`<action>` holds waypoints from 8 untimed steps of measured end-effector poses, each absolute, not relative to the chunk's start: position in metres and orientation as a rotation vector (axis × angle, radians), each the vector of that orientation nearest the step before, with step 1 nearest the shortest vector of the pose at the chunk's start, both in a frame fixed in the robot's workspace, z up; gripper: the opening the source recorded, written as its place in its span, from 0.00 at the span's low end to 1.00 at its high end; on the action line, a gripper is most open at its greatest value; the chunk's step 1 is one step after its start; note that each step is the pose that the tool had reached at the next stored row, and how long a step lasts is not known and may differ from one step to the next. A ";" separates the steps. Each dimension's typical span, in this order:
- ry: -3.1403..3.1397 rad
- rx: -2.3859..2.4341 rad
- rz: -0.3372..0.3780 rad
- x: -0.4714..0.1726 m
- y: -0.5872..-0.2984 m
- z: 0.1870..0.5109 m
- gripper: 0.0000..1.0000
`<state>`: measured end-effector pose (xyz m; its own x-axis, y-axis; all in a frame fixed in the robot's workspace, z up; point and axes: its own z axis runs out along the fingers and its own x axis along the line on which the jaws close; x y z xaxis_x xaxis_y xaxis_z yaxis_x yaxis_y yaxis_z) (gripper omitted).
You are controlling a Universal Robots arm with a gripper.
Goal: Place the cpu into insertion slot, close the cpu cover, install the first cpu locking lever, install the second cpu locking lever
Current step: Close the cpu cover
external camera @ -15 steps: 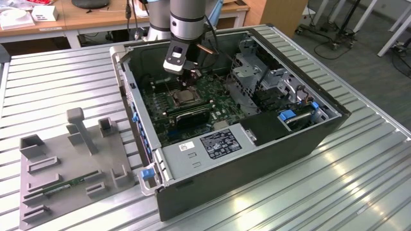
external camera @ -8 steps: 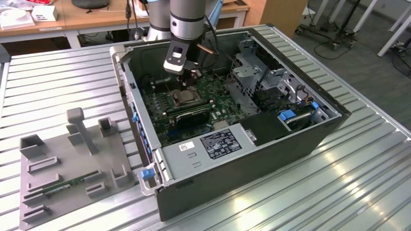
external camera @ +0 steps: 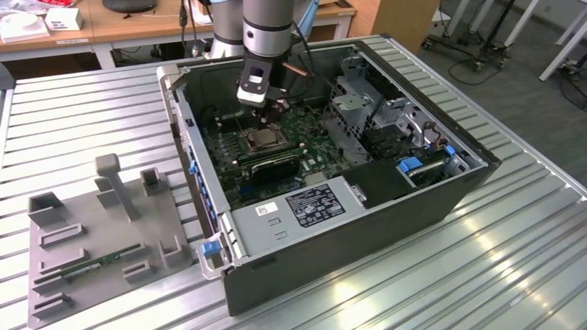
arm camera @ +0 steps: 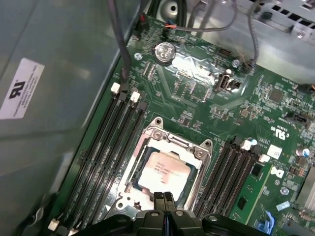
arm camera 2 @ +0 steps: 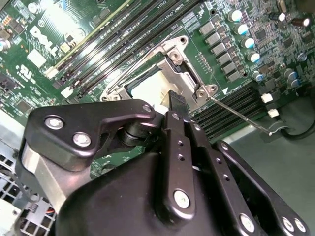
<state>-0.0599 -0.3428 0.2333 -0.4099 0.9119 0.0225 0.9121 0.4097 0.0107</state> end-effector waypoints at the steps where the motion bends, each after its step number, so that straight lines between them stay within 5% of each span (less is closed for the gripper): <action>1: -2.637 -1.683 -0.033 -0.060 -0.343 0.233 0.11; 8: -2.652 -1.659 -0.033 -0.060 -0.343 0.233 0.11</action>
<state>-0.0599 -0.3428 0.2333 -0.4374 0.8990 0.0225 0.8993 0.4373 0.0106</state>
